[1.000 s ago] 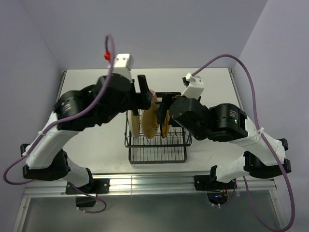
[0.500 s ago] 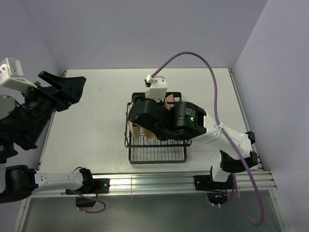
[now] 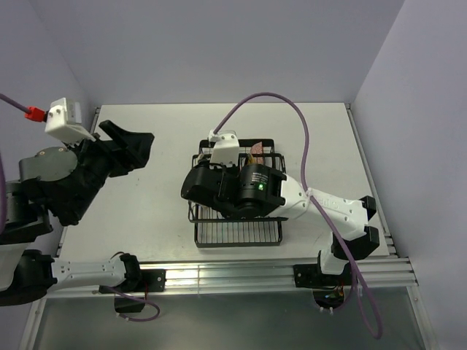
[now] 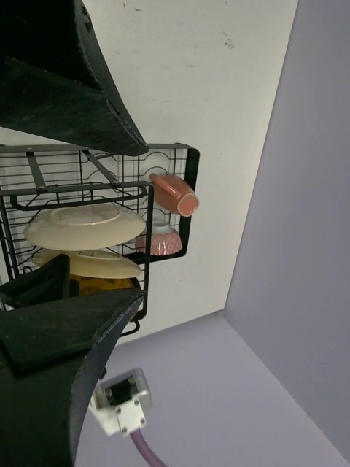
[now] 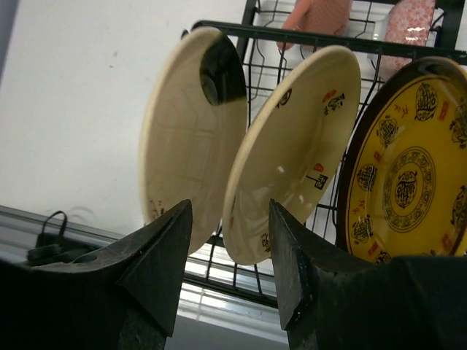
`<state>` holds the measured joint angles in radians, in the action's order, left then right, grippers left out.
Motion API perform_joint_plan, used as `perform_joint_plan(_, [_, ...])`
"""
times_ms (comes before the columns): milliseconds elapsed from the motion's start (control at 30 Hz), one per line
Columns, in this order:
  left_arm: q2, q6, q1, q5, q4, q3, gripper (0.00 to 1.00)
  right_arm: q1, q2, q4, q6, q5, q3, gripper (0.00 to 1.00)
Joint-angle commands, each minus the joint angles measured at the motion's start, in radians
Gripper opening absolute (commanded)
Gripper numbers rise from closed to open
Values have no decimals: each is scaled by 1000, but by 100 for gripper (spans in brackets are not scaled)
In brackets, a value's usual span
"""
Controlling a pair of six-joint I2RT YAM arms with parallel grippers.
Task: Load the mixed dishes into the dish rack
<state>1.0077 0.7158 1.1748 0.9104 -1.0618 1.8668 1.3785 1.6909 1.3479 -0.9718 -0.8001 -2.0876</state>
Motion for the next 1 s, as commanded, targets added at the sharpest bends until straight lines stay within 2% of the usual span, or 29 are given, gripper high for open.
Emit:
perform_joint_plan(0, [-41, 20, 5, -11, 10, -9, 79, 5, -36, 4, -25, -36, 41, 53])
perform_joint_plan(133, [-41, 31, 5, -22, 3, -17, 78, -10, -48, -35, -19, -25, 112, 50])
perform_joint_plan(300, [-37, 39, 5, -30, -4, -24, 78, -22, -68, -82, -8, -27, 169, 42])
perform_joint_plan(333, [-35, 37, 5, -31, -4, -26, 78, -22, -71, -87, -4, -33, 182, 37])
perform_joint_plan(500, [-41, 37, 5, -27, 2, -46, 78, -33, -91, -118, 21, -36, 205, 27])
perform_joint_plan(600, [-46, 40, 5, -31, 13, -58, 78, -38, -97, -127, 36, -34, 213, 15])
perform_joint_plan(700, [-41, 39, 5, -34, 13, -64, 78, -41, -100, -131, 39, -33, 210, 9])
perform_joint_plan(733, [-40, 42, 5, -33, 7, -61, 78, -42, -100, -135, 47, -31, 209, 3])
perform_joint_plan(967, [-34, 42, 5, -44, 11, -70, 78, -42, -105, -124, 59, -25, 169, 0])
